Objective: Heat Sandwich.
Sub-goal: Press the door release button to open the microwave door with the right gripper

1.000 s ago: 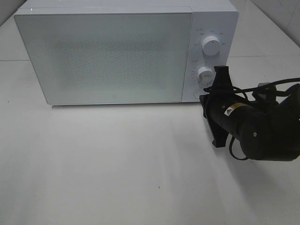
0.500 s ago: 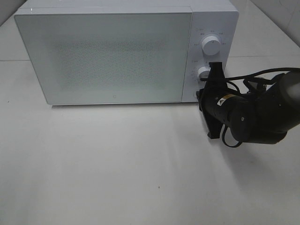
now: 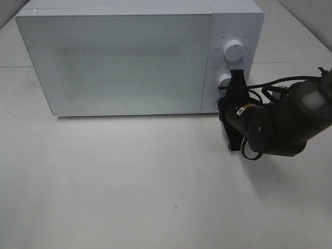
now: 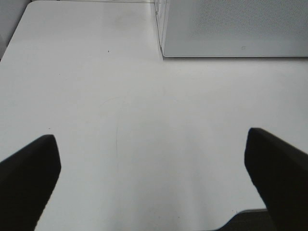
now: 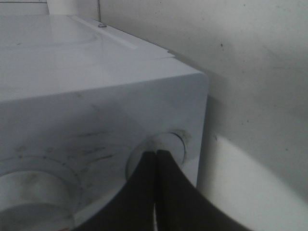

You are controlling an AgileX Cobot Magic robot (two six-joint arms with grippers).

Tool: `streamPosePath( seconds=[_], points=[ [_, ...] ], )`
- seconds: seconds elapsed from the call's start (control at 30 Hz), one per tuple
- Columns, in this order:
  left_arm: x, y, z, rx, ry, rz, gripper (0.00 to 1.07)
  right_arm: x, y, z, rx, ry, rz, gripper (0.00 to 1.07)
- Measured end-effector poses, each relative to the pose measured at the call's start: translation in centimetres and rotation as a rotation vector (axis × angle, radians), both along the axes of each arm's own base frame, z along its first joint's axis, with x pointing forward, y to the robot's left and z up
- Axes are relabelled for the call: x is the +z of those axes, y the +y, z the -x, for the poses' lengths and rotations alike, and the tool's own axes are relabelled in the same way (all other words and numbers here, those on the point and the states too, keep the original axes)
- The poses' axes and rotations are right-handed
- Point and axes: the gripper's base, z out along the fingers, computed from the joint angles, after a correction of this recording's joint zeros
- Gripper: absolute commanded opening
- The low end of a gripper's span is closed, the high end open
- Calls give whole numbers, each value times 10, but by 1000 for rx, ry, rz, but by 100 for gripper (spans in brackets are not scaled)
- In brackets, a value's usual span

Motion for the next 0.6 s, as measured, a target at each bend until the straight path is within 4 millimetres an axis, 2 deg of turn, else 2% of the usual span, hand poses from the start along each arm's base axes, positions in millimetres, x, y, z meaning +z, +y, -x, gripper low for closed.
streamPosePath(
  seconds=[0.6],
  points=[
    [0, 0, 0, 0, 0, 0, 99, 3, 2, -9, -33, -21, -17, 0]
  ],
)
